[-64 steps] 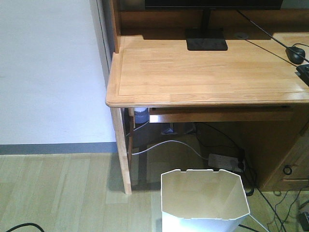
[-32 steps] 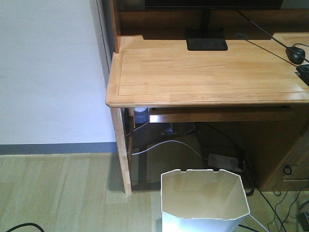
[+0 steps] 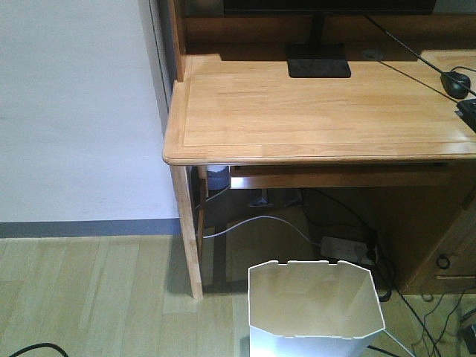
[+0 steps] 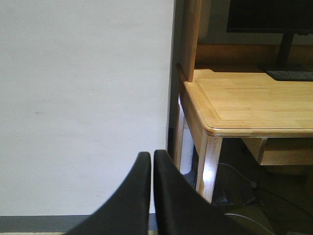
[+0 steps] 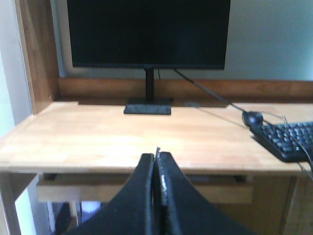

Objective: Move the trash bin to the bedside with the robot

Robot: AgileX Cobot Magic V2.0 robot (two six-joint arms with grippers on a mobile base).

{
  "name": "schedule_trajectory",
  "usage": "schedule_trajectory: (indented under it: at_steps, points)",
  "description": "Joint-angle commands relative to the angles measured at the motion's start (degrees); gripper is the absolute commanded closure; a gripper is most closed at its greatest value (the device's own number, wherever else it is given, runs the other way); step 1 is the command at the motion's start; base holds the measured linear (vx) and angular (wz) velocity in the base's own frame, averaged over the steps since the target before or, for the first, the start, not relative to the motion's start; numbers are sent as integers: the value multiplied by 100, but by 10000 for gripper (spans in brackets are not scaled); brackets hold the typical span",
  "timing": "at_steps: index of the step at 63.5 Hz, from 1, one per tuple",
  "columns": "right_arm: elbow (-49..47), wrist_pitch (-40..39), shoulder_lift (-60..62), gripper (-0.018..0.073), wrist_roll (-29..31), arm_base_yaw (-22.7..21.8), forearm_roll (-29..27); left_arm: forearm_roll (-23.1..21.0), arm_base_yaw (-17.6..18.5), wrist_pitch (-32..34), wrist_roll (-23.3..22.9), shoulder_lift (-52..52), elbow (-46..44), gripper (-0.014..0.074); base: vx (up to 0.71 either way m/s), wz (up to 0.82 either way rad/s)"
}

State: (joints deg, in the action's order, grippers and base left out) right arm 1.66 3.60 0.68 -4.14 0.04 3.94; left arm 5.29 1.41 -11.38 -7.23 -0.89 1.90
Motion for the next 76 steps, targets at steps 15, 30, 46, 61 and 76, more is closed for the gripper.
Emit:
schedule_trajectory:
  at_steps: [15,30,46,61,76]
  points:
    - [-1044,-103,-709,569,63,-22,67,0,2,461,-13,-77,151,602,0,0]
    - [-2121,759,-2160,569,92,-22,-141,0,2,461,-13,-77,151,602,0,0]
    - [-2383,1056,-2726,569,98,-22,-232,0,2,461,-13,-77,151,602,0,0]
    - [-2383,1517,-2770,568,98,-22,-62,0,2,461,-13,-77,151,602,0,0]
    - [-2383,1758,-2770,468,93,-22,404,0,2,461,-13,-77,151,602,0,0]
